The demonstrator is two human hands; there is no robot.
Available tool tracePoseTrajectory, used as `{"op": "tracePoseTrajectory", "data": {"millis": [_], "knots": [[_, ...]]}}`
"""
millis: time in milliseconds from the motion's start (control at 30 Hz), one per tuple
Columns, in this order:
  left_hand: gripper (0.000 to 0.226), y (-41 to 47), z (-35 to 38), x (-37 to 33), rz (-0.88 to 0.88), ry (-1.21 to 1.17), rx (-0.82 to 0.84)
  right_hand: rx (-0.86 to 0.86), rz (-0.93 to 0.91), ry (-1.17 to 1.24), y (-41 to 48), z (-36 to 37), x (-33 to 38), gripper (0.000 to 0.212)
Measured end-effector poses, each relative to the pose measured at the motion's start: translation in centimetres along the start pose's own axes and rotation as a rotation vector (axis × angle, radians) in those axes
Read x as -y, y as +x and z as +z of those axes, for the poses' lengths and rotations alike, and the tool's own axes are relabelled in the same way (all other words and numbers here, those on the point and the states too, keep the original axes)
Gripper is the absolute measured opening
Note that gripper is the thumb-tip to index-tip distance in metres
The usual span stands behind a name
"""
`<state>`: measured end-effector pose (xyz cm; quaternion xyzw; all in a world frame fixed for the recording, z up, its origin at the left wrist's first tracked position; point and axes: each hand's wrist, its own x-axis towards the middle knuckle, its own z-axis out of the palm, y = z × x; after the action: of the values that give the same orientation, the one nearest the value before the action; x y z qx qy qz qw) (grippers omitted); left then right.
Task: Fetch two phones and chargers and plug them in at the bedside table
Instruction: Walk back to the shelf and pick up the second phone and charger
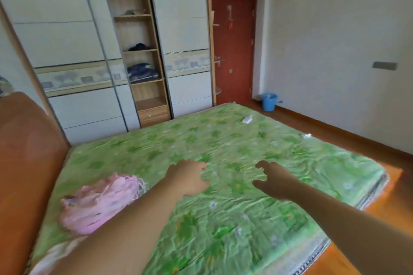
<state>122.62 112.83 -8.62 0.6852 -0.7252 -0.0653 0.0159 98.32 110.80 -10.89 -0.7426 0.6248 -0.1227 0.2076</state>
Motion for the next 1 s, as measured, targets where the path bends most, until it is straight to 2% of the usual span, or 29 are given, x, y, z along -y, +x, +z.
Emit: {"op": "tracePoseTrajectory", "data": {"millis": [267,400,567,733,1000], "knots": [[0.056,7.1,2.4,-19.7,0.446,0.009,0.035,-0.182,0.394,0.028,-7.5,-7.3,-16.5,0.062],[0.055,8.6,3.0,-26.9,0.629,0.009,0.035,-0.279,0.563,-0.012,-11.6,-9.8,-20.6,0.061],[0.056,10.0,3.4,-32.5,0.807,-0.002,0.084,-0.392,0.762,-0.009,-15.6,-11.5,-22.5,0.060],[0.056,11.2,3.7,-36.4,0.934,-0.045,0.096,-0.515,0.837,-0.038,-17.4,-12.4,-23.7,0.058],[0.060,12.9,5.2,-43.7,0.994,-0.028,0.111,-0.546,0.879,-0.068,-18.5,-14.5,-29.5,0.062]]}}
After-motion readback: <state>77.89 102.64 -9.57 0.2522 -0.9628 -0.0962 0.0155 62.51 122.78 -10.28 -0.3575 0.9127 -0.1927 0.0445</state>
